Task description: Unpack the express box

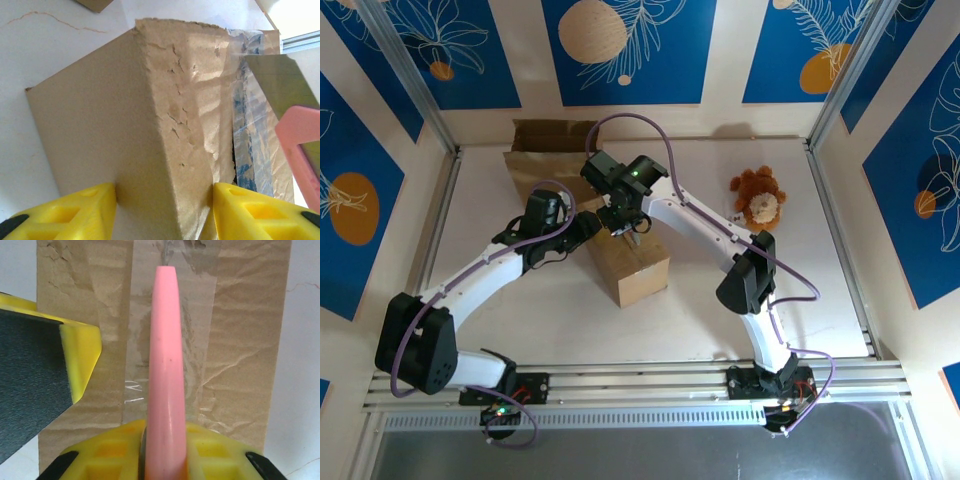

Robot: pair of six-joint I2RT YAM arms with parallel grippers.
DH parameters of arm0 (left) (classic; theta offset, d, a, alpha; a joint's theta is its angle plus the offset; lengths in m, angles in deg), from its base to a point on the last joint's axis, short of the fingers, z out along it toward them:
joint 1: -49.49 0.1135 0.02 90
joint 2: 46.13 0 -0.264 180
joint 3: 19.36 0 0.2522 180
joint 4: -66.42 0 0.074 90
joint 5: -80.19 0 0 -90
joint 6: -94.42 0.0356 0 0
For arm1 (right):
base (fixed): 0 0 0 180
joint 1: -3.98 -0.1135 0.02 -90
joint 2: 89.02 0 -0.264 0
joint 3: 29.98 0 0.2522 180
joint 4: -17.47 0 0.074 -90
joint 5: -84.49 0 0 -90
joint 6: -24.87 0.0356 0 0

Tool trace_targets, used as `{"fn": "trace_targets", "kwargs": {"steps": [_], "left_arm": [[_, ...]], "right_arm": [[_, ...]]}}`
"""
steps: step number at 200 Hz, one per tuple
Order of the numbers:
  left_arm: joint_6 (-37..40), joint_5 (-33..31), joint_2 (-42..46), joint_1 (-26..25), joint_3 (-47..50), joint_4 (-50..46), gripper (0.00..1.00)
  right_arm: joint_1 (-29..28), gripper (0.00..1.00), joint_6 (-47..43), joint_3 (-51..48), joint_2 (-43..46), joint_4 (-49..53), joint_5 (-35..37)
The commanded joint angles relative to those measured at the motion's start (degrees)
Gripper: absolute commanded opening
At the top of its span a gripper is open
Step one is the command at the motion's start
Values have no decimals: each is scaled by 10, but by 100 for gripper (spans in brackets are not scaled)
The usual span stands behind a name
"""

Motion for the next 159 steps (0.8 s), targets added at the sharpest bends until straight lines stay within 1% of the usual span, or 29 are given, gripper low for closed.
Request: {"fn": "trace_targets", "kwargs": {"steps": [1,49,159], "left_arm": [[-2,6,3,0,14,-13,52],[-2,5,4,0,16,-12,51],[-3,3,2,0,19,-9,51]], "right_arm": [[-6,0,13,3,-9,18,8],[-9,0,21,-13,-10,18,8],[-39,0,58,-45,5,54,29]]}}
